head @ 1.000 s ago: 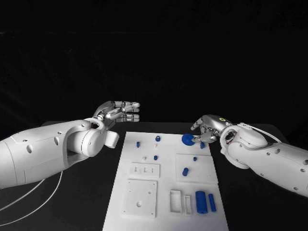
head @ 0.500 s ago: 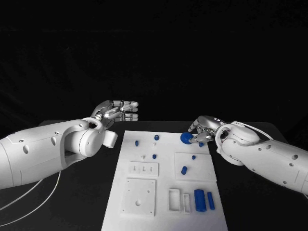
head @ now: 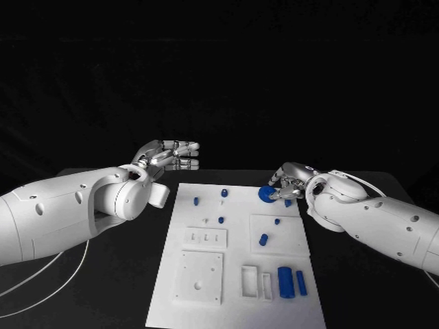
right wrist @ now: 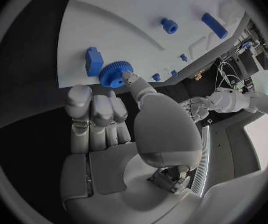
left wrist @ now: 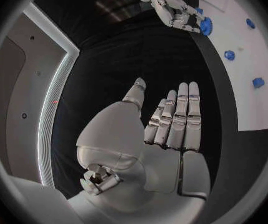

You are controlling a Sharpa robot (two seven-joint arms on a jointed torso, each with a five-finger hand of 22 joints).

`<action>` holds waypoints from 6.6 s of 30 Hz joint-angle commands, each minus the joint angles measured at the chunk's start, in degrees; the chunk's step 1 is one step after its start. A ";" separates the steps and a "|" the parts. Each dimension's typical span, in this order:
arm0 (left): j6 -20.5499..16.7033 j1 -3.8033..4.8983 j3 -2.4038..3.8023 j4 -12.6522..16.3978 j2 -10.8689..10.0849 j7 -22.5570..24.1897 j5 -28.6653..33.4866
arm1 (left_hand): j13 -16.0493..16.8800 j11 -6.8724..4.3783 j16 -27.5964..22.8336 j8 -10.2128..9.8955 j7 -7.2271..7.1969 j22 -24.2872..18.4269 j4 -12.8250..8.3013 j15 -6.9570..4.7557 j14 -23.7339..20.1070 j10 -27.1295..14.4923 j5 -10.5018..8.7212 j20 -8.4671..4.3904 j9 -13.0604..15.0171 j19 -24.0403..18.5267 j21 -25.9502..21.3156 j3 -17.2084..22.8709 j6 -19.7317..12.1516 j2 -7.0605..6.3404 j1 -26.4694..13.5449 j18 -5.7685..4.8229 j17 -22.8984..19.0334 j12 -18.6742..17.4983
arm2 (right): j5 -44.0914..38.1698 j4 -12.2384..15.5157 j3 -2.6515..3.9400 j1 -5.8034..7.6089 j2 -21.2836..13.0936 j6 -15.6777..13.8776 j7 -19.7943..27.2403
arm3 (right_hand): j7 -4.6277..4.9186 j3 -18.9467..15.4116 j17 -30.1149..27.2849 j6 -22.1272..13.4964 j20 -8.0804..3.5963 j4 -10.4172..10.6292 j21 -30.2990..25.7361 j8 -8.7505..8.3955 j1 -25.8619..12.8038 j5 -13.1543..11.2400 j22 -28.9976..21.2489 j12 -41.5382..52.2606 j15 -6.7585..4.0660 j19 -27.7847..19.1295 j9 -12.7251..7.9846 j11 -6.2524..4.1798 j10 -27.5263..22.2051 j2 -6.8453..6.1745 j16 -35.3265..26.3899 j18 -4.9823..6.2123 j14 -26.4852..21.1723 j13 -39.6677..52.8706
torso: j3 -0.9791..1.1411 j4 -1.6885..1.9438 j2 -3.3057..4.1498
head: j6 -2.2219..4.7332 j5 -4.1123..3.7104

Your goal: Assemble the parts on the task board

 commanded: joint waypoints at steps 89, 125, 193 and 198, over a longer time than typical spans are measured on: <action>-0.98 0.11 0.07 -0.26 0.44 0.61 -0.20 | 0.05 0.00 -0.32 0.03 0.03 -0.05 0.08 0.08 -0.10 -0.42 -0.08 0.24 -0.08 0.13 0.17 0.09 -0.76 -0.05 -0.13 -0.13 0.03 -0.06 | -18.74 9.66 -2.38 -0.09 6.16 -7.86 -5.46 | -1.87 5.97 0.32 7.06 -0.19 8.63 4.20 -0.15 -0.49 -13.40 6.25 0.25 -0.56 2.70 -0.23 -0.66 2.53 -2.35 0.74 -0.64 0.58 1.24 | 0.04 0.20 0.14 | -0.15 2.59; -0.83 0.12 0.08 0.41 0.67 0.26 -0.19 | 0.05 0.04 -0.33 0.01 0.08 -0.05 -0.11 0.08 -0.06 -0.60 -0.03 0.24 -0.10 0.17 0.21 0.12 -1.08 -0.07 -0.16 -0.10 0.03 -0.07 | -18.26 2.84 -4.05 -0.86 11.79 -4.26 -5.32 | -1.51 5.37 -0.71 5.73 -0.06 8.24 2.87 -0.19 -1.24 -11.84 5.99 -1.15 -0.43 2.58 -0.47 -0.43 1.79 -2.28 -0.27 -0.59 0.43 0.20 | -0.03 0.53 0.31 | -0.32 2.68; -0.25 0.13 0.07 -0.25 0.90 -0.14 -0.20 | 0.05 0.10 -0.34 -0.01 0.15 -0.05 -0.06 0.12 -0.13 -0.82 -0.16 0.28 -0.12 0.12 0.21 0.10 -1.58 -0.25 -0.31 -0.07 0.03 -0.07 | -18.63 5.20 -4.17 -2.19 10.33 -5.82 -6.01 | -1.42 4.72 -0.94 5.31 -0.19 7.98 2.32 -0.20 -1.56 -10.62 6.00 -1.75 -0.56 2.80 -0.56 -0.43 1.59 -2.37 -0.75 -0.56 0.41 -0.53 | 0.01 0.42 0.34 | -0.81 2.90; -0.30 0.13 0.07 -0.37 0.87 -0.14 -0.20 | 0.05 0.10 -0.34 -0.01 0.15 -0.05 -0.06 0.12 -0.13 -0.82 -0.16 0.28 -0.12 0.12 0.21 0.10 -1.58 -0.25 -0.31 -0.07 0.03 -0.07 | -18.68 5.29 -4.17 -2.22 10.24 -6.38 -6.32 | -1.33 4.64 -1.01 4.98 -0.21 7.97 2.15 -0.20 -1.47 -10.66 5.97 -1.83 -0.59 2.79 -0.62 -0.38 1.50 -2.47 -0.86 -0.51 0.38 -0.59 | 0.02 0.37 0.37 | -0.80 2.95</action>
